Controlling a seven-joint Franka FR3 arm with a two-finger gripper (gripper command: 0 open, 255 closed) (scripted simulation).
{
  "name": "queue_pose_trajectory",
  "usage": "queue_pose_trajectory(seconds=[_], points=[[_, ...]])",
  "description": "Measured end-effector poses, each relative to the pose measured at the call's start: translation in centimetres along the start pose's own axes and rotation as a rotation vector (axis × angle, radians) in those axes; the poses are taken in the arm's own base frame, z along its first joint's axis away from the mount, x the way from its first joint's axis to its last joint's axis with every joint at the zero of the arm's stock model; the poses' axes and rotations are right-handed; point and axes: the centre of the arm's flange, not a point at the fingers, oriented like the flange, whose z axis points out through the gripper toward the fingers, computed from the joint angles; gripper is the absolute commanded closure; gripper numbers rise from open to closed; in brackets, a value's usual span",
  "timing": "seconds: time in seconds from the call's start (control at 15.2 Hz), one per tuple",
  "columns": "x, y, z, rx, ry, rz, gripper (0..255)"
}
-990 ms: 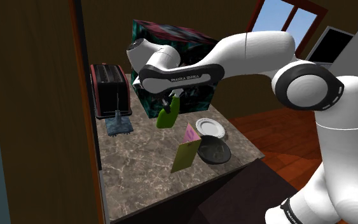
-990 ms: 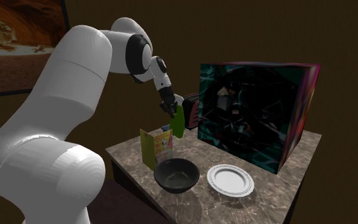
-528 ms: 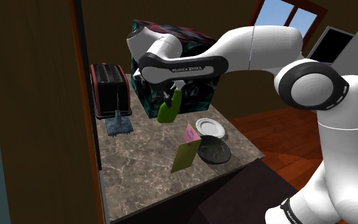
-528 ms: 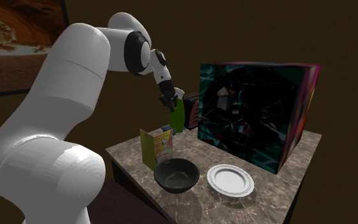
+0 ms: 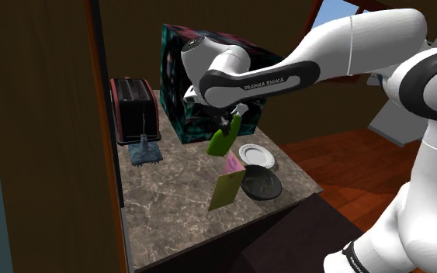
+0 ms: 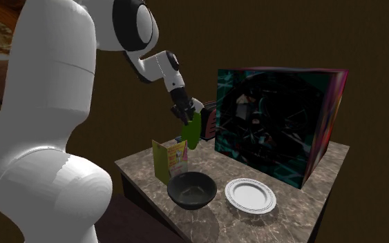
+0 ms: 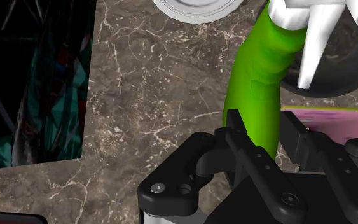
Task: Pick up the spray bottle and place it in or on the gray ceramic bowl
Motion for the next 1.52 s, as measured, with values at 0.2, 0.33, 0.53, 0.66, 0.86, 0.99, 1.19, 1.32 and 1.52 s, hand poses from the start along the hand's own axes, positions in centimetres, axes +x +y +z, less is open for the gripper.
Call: queue_pose_trajectory(seconds=[0.2,0.33,0.53,0.66,0.86,0.99,1.19,1.32,1.52], points=[[-2.7,-3.0,1.3,0.000,-0.001,0.001,255],[-4.3,-4.5,2.2,0.000,0.000,0.000,255],[-6.4,-7.1,3.6,-0.001,-0.001,0.000,255],[-8.1,-9.0,4.5,0.001,-0.001,0.000,255],[-10.6,-12.4,5.7,0.000,-0.001,0.000,255],[-10.9,-13.3,6.7,0.001,-0.001,0.000,255],[-10.5,-13.5,8.2,0.001,-0.001,0.000,255],[-10.0,-13.6,9.2,0.001,-0.001,0.000,255],[-9.3,-13.6,10.6,0.001,-0.001,0.000,255]])
